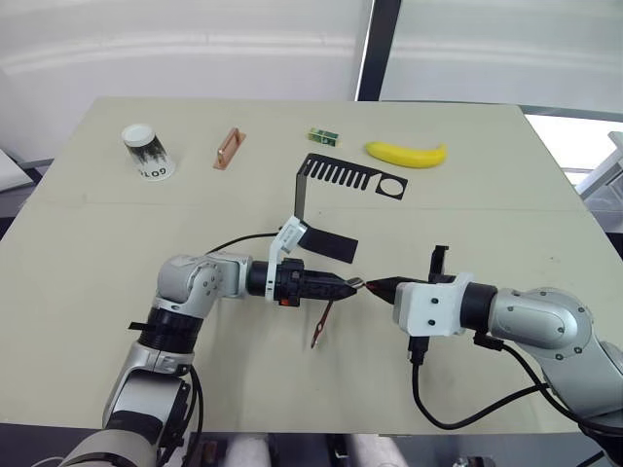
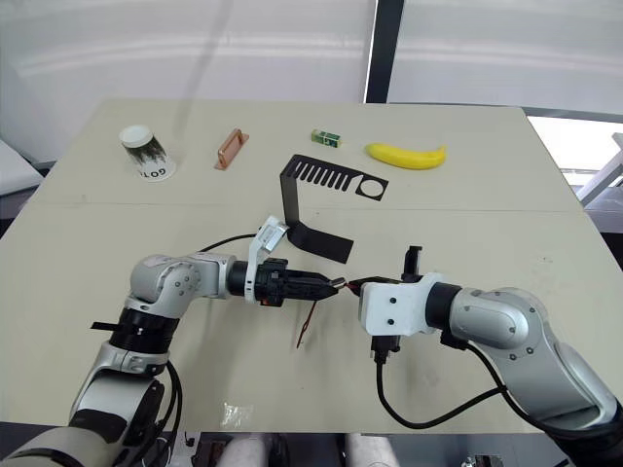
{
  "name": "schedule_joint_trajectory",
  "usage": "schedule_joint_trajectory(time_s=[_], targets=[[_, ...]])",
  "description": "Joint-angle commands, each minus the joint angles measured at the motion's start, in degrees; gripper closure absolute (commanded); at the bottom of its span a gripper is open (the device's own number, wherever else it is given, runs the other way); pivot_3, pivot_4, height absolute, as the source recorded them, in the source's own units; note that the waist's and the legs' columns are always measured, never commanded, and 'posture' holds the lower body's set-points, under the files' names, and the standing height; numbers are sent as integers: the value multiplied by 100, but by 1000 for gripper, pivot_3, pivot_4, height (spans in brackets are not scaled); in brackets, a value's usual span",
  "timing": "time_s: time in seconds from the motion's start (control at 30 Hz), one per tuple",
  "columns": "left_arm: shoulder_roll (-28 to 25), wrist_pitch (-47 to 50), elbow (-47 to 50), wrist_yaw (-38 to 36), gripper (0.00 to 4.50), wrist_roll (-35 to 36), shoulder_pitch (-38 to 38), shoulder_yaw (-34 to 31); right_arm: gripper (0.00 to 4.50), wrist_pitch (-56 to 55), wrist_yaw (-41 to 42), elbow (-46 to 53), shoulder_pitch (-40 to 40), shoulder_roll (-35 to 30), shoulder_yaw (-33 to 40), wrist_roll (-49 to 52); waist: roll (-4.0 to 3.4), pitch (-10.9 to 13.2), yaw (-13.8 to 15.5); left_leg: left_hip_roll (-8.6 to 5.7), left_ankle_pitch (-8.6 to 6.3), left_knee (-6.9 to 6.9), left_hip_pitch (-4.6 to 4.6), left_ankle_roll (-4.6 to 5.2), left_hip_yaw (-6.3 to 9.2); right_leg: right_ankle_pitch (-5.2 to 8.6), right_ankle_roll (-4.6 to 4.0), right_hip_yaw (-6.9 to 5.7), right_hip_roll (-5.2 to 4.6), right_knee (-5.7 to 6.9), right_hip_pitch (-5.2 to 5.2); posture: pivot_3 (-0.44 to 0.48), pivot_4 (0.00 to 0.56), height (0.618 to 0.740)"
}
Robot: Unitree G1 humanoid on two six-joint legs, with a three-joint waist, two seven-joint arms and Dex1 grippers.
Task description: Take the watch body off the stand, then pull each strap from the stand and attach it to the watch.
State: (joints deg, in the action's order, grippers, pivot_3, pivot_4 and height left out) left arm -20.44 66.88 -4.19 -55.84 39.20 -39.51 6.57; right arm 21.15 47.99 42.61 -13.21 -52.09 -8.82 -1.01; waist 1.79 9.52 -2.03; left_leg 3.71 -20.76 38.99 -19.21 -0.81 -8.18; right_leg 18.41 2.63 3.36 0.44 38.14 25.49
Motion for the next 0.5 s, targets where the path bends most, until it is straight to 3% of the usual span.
schedule_joint_trajectory(time_s=[0.03,0.5], targets=[[56,4,293,-24,2890,239,-19,-115,4500,-112,46,73,-64,36,-32,-65,0,0,1,0,0,0,0,0,0,0,0,0,0,0,0,0,150,740],[156,87,413,69,2890,292,14,-167,4500,-92,50,23,-103,123,-196,-272,0,0,0,0,0,0,0,0,0,0,0,0,0,0,0,0,150,740]])
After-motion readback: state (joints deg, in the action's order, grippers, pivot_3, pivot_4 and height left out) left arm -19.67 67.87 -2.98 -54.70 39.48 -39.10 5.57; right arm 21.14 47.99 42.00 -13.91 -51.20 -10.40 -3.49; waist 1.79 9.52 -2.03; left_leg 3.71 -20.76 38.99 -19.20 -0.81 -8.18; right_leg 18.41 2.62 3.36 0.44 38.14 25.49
